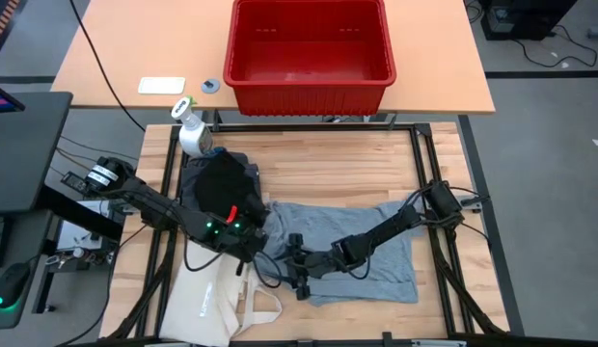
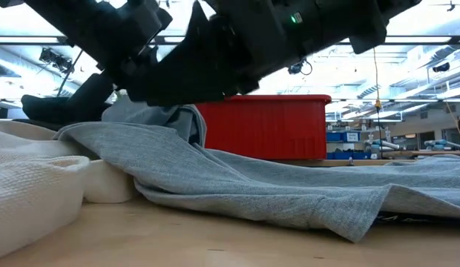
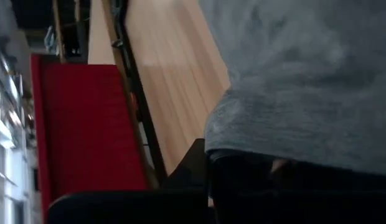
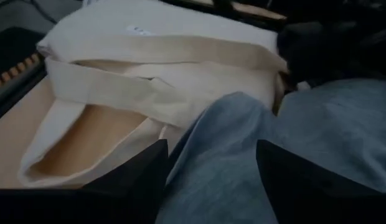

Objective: Fold Laundry from Bin
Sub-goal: Fold the gray shirt

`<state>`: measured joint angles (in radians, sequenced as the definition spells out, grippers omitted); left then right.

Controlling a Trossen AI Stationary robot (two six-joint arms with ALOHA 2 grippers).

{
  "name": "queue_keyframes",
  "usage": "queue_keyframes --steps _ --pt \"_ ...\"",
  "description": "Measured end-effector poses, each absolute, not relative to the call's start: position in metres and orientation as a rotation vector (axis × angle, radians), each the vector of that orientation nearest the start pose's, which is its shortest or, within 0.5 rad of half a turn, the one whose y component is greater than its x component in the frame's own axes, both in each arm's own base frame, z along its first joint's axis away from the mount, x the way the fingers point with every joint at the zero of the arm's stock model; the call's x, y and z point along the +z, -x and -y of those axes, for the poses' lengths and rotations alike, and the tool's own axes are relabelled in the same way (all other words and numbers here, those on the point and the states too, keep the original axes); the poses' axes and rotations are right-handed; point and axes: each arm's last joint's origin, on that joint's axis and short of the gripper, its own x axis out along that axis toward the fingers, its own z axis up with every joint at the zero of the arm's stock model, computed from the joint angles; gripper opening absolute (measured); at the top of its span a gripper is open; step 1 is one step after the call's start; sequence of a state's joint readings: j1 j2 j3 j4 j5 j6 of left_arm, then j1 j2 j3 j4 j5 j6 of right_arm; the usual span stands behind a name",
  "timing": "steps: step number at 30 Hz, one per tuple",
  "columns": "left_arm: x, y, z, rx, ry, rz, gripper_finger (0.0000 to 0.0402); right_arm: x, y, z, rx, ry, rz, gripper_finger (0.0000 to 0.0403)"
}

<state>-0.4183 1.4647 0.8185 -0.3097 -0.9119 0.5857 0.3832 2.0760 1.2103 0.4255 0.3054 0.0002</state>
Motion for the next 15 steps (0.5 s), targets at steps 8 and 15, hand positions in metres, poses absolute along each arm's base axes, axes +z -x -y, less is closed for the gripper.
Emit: queue_keyframes --steps 8,15 --pt "0.2 -0.264 0.092 0.284 -0.968 -0.807 0.0009 0.156 -0.406 -0.184 0.097 0.189 -0.435 0.023" --pt "0.201 -0.267 0.089 0.253 -0.949 -0.801 0.001 0.202 -0.423 -0.203 0.098 0.199 -0.593 0.0217"
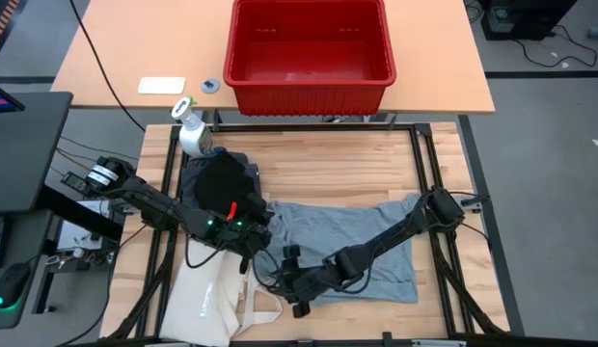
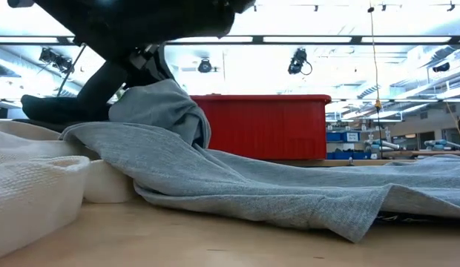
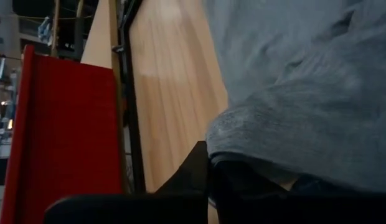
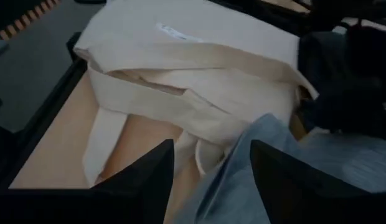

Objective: Fold Laundry from Bin
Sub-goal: Fold the gray shirt

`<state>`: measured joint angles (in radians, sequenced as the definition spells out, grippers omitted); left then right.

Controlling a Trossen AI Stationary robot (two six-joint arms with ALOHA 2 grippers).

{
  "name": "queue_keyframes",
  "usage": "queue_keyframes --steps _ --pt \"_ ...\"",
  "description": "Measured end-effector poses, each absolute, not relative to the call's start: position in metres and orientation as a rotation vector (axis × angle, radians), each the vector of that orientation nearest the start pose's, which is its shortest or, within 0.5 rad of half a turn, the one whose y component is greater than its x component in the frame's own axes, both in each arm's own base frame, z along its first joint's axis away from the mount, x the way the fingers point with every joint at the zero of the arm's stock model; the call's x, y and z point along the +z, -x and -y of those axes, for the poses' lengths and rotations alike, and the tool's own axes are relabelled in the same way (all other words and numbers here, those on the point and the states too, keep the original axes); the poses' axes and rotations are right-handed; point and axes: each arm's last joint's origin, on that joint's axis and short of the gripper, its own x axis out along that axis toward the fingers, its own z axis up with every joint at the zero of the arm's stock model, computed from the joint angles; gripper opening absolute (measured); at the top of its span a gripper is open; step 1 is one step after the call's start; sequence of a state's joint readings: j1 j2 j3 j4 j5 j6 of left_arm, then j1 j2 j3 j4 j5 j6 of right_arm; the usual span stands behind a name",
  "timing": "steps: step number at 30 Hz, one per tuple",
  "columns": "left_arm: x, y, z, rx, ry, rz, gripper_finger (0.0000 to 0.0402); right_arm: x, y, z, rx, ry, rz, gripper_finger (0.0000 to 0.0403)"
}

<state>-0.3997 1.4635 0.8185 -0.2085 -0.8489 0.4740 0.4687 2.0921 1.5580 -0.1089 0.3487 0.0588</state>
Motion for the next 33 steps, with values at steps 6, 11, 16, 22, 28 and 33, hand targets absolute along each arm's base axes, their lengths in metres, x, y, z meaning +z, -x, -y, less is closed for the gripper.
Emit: queue_keyframes --steps 6,11,16,22,28,33 --pt "0.2 -0.266 0.092 0.22 -0.939 -0.804 0.001 0.164 -0.439 -0.191 0.077 0.242 -0.694 0.0217" --pt "0.199 -0.265 0.091 0.217 -0.943 -0.817 0.0011 0.146 -0.446 -0.184 0.021 0.253 -0.702 0.0213" --pt "0.197 -0.263 0.091 0.225 -0.921 -0.834 0.0011 0.14 -0.444 -0.181 -0.041 0.249 -0.743 0.0135" --pt "0.196 -0.261 0.091 0.225 -0.919 -0.847 0.0011 0.145 -0.434 -0.175 -0.156 0.178 -0.818 0.0017" --pt "0.195 -0.26 0.09 0.22 -0.931 -0.867 0.0011 0.166 -0.406 -0.177 -0.354 0.119 -0.884 0.0013" --pt "0.195 -0.26 0.09 0.217 -0.932 -0.87 0.0011 0.163 -0.389 -0.178 -0.405 0.064 -1.007 0.002"
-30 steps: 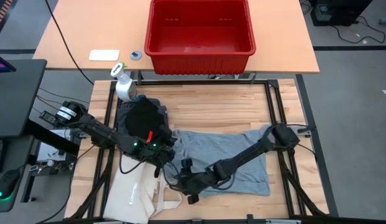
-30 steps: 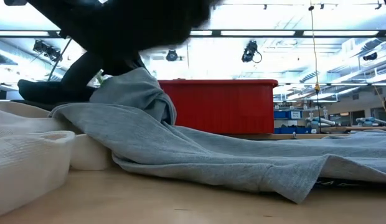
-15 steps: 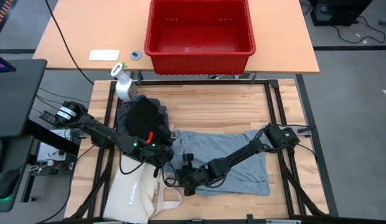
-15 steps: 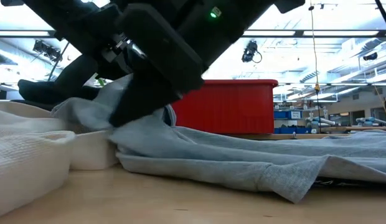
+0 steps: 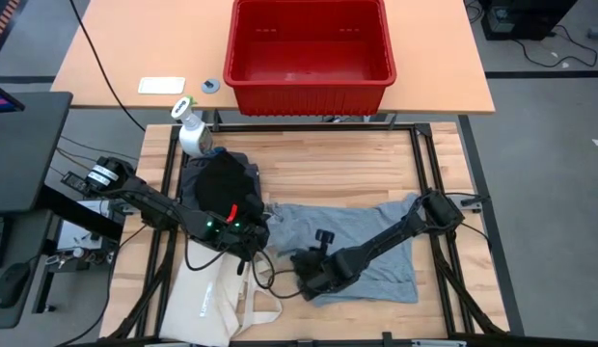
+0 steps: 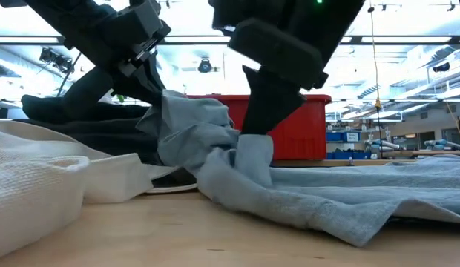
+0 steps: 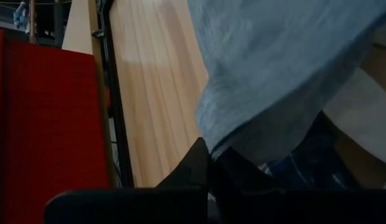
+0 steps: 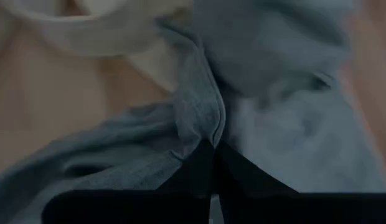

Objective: Fold Laundry from Bin
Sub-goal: Fold the gray shirt

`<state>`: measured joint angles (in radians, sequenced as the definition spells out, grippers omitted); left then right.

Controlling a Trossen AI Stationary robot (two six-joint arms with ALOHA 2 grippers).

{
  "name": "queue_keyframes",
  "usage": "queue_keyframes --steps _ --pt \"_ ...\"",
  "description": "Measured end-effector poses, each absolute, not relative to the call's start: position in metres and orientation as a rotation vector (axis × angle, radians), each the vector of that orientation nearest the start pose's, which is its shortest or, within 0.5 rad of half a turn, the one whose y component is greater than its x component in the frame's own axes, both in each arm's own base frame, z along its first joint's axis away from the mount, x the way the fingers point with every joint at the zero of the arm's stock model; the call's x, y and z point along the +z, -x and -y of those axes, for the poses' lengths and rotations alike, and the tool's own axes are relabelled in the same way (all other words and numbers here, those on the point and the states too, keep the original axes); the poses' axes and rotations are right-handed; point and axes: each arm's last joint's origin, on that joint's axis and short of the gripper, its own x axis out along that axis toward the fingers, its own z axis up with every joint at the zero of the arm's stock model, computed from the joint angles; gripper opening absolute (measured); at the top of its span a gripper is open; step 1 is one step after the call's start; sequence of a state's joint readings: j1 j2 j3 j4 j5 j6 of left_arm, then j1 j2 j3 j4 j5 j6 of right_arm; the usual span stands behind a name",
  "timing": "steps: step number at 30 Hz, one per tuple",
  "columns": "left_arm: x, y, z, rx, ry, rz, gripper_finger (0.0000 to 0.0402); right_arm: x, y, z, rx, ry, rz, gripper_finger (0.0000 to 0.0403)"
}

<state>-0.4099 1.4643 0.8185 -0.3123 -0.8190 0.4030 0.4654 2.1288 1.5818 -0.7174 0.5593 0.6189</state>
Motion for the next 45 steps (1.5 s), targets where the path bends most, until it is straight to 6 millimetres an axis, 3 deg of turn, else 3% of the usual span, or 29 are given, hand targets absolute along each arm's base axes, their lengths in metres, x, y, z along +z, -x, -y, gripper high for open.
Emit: queue_keyframes --steps 7,14,22,27,34,40,45 --pt "0.194 -0.259 0.091 0.183 -0.913 -0.875 0.0011 0.163 -0.374 -0.18 -0.585 0.111 -0.986 0.0028" --pt "0.194 -0.26 0.091 0.161 -0.913 -0.872 0.0011 0.162 -0.371 -0.196 -0.435 0.107 -1.037 0.0035" --pt "0.195 -0.261 0.089 0.155 -1.083 -0.892 0.0011 0.174 -0.398 -0.22 0.052 0.148 -0.881 0.0138" --pt "0.201 -0.257 0.087 0.173 -1.071 -0.889 0.0011 0.175 -0.401 -0.214 0.021 0.251 -0.859 0.02" --pt "0.215 -0.25 0.084 0.201 -1.017 -0.844 0.0011 0.162 -0.404 -0.188 -0.068 0.177 -0.92 0.0249" --pt "0.227 -0.244 0.083 0.166 -0.913 -0.793 0.0011 0.144 -0.399 -0.173 -0.152 0.198 -0.938 0.0243" --pt "0.227 -0.244 0.083 0.122 -0.885 -0.792 0.0011 0.129 -0.397 -0.164 -0.136 0.156 -0.94 0.0174"
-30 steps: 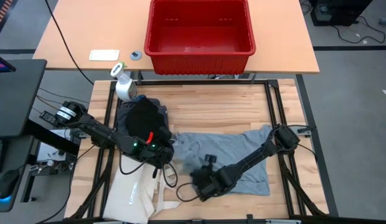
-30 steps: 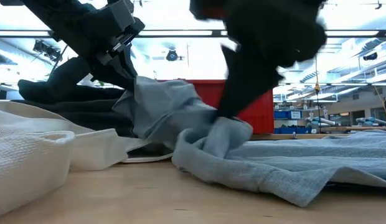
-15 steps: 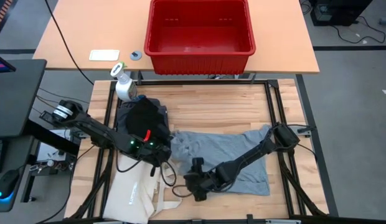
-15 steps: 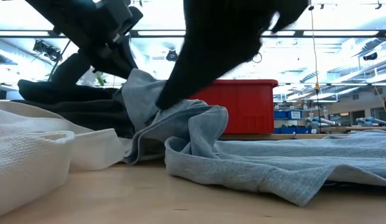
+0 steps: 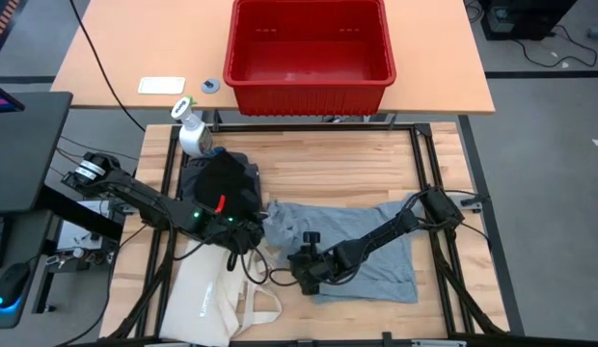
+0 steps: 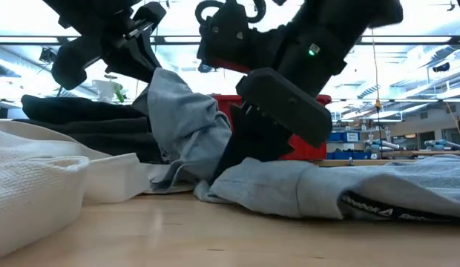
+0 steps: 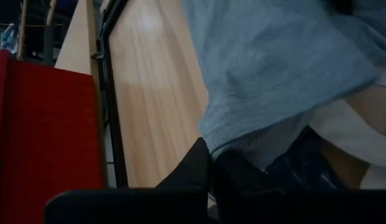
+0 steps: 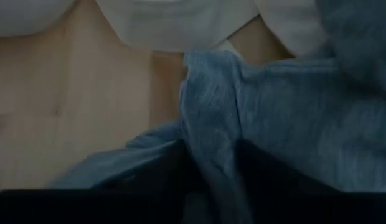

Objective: Fold Laundry from Bin
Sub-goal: Fold the gray shirt

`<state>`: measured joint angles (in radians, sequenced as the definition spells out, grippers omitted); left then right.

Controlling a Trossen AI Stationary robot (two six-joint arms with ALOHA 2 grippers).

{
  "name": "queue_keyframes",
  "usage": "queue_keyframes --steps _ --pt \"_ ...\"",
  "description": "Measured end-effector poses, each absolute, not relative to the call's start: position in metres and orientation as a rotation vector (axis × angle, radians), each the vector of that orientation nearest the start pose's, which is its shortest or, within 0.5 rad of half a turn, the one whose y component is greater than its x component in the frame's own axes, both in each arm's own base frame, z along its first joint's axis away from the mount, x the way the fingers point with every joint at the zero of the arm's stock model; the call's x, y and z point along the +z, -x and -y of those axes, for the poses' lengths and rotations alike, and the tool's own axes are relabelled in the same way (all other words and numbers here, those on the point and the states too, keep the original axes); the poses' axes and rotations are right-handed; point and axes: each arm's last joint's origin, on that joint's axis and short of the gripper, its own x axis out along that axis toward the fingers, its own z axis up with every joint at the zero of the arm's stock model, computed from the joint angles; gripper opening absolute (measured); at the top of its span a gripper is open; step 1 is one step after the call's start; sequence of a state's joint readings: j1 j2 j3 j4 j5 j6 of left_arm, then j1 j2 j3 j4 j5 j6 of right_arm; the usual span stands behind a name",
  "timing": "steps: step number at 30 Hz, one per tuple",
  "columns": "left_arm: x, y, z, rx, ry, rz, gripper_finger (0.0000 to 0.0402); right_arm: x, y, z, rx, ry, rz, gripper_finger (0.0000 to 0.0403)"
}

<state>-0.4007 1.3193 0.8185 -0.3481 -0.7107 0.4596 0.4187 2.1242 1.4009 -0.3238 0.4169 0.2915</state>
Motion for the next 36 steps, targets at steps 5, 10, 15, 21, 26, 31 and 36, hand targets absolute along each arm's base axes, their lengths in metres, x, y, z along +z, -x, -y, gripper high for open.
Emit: queue_keyframes --steps 5,10,15,21,26,31,36 --pt "0.227 -0.245 0.083 0.125 -0.876 -0.784 0.0011 0.121 -0.396 -0.158 -0.122 0.117 -0.944 0.003" --pt "0.229 -0.244 0.085 0.111 -0.897 -0.773 0.0011 0.135 -0.395 -0.164 -0.111 0.141 -0.949 0.0012" --pt "0.236 -0.245 0.093 0.046 -1.039 -0.711 0.0011 0.195 -0.377 -0.192 -0.038 0.109 -0.844 0.001" --pt "0.252 -0.243 0.102 -0.082 -1.203 -0.592 0.0011 0.234 -0.353 -0.218 0.034 0.037 -0.733 0.001" --pt "0.28 -0.234 0.108 -0.132 -1.184 -0.578 0.0011 0.222 -0.36 -0.226 0.059 0.025 -0.713 0.001" --pt "0.313 -0.222 0.111 -0.22 -1.122 -0.569 0.0005 0.211 -0.387 -0.216 0.134 0.011 -0.618 0.001" --pt "0.341 -0.207 0.111 -0.253 -1.038 -0.672 0.0003 0.229 -0.412 -0.197 0.2 0.016 -0.408 0.001"
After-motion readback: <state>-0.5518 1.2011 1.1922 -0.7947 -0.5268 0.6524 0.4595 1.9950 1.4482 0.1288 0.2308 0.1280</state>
